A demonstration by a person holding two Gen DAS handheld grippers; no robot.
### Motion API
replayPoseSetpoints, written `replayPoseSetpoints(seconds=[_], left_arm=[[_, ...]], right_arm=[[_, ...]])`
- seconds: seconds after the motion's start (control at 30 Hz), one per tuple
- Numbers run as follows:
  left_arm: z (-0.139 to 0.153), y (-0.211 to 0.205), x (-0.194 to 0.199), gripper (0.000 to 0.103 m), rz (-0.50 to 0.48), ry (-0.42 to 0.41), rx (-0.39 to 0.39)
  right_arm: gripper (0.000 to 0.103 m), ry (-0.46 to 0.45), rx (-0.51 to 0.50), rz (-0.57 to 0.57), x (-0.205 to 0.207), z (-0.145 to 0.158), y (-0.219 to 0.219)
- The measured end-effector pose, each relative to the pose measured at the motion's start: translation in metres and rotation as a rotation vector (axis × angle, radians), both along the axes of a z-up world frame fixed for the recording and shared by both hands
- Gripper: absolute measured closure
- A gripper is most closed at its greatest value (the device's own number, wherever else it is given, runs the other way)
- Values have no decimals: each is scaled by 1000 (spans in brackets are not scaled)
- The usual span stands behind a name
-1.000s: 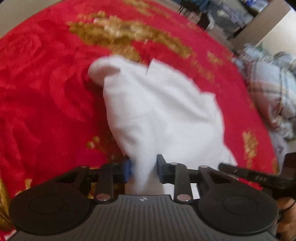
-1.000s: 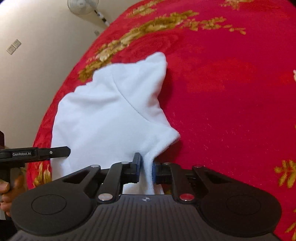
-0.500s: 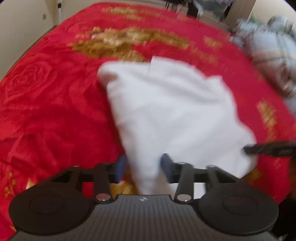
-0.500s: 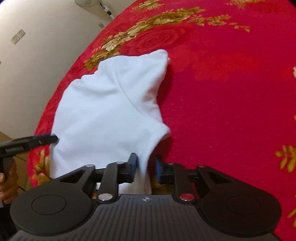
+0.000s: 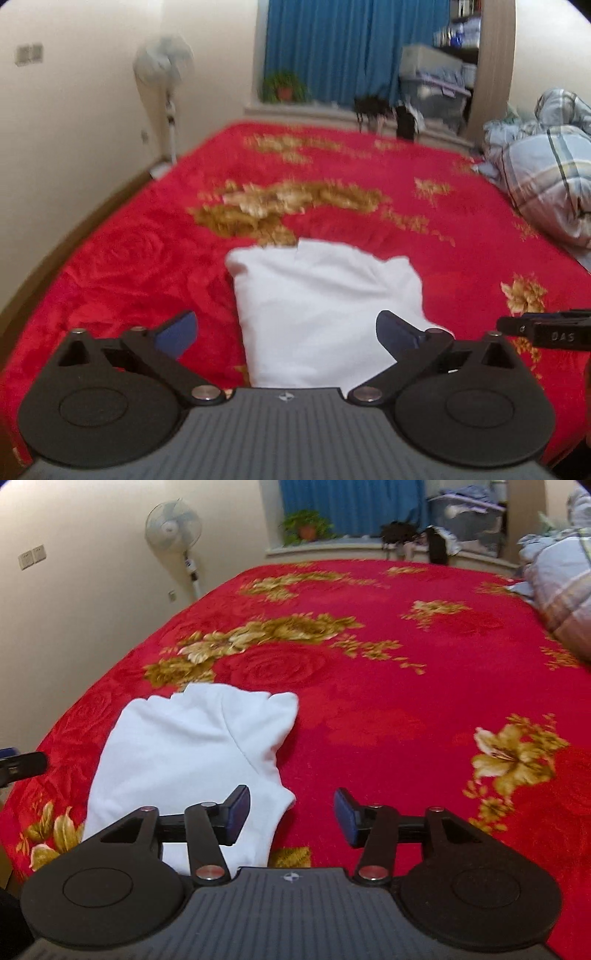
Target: Fold small clothes
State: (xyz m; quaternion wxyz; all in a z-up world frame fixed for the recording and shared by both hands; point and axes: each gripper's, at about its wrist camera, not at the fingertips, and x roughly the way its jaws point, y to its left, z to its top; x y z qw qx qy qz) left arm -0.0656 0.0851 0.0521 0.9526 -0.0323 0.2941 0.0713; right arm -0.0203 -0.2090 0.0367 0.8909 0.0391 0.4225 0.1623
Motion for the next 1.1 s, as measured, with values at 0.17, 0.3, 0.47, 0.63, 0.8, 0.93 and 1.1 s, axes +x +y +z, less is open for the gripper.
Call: replayPoseSetpoints(seconds=[0.17,0.3,0.47,0.63,0.8,0.93,1.1], left_arm=[[6,-25,-43,0,38,-26,-39],[-20,-41,-61,0,89,-66,-78],[-42,-43,-46,0,58,10,-98],[-53,-43,-31,0,68,61,-77],[-58,-45,-22,0,65,89,-97],[-61,-48,-21,0,63,93,-86],[-61,-50,-22,0,59,94,-83]], right_arm=[[37,-40,-11,-35,-33,18,-2],[35,-27,18,-55,-56,19,-2],[34,-62,11,22,-67,14,11],[34,-86,-24,80,-70,5,26],[34,-72,-33,110,-68,-2,38],[34,-89,-44,126,-68,-3,44],[34,-77,-51,123,-66,-6,44]])
